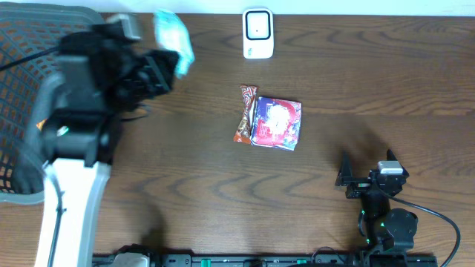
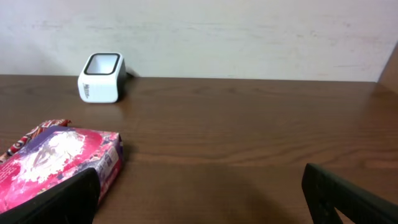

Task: Scan the item barcode
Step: 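Carry the green wipes pack out and drop it beside the bar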

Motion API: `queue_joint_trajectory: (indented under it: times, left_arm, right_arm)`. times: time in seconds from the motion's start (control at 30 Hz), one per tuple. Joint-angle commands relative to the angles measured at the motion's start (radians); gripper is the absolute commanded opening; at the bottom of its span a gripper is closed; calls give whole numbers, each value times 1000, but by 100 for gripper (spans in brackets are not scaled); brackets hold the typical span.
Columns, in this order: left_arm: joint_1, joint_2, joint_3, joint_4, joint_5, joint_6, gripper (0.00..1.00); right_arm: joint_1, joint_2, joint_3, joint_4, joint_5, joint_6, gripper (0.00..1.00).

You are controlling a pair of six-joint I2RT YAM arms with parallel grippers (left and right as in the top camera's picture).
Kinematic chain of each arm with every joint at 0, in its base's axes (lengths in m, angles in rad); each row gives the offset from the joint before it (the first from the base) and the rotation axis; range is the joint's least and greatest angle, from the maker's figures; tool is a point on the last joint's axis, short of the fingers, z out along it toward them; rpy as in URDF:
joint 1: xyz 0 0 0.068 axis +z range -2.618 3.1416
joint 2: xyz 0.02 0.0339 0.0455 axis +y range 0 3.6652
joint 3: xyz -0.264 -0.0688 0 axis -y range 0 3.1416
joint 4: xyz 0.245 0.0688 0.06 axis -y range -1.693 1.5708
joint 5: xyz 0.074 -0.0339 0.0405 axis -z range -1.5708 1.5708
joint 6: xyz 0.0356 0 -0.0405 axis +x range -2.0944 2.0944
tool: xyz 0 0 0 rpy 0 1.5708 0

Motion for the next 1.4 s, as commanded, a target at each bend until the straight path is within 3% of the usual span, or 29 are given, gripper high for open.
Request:
queue_joint_trajectory:
  times: [0.0, 0.17, 0.6, 0.67, 0.9, 1.07, 1.17, 1.2, 1.37]
  left_arm:
    - [-111, 107, 16, -50, -133, 68, 8]
    - [-212, 279, 16, -101, -291, 73, 8]
    - [-305, 643, 16, -80, -305, 55, 8]
    - [-307, 664, 16, -80, -301, 29, 40]
    - [-270, 571, 72, -68, -302, 28, 51]
    - [-185, 422, 155, -66, -303, 27, 51]
    - [-96, 309, 182, -57, -306, 28, 52]
    - [-52, 264, 182, -49, -306, 28, 57]
    - [171, 111, 182, -64, -305, 26, 58]
  right_arm:
    - [-7, -3, -2, -4, 2, 0, 99]
    - [-7, -3, -2, -4, 1, 0, 99]
    - [-7, -3, -2, -4, 1, 0, 99]
    - [-7, -3, -2, -4, 2, 0, 99]
    - [-7, -3, -2, -4, 1, 0, 99]
    - [-7, -3, -2, -4, 1, 0, 99]
    - [-7, -3, -2, -3, 1, 0, 99]
    - [-7, -3, -2, -4, 2, 0, 99]
    - [-7, -3, -2, -4, 1, 0, 99]
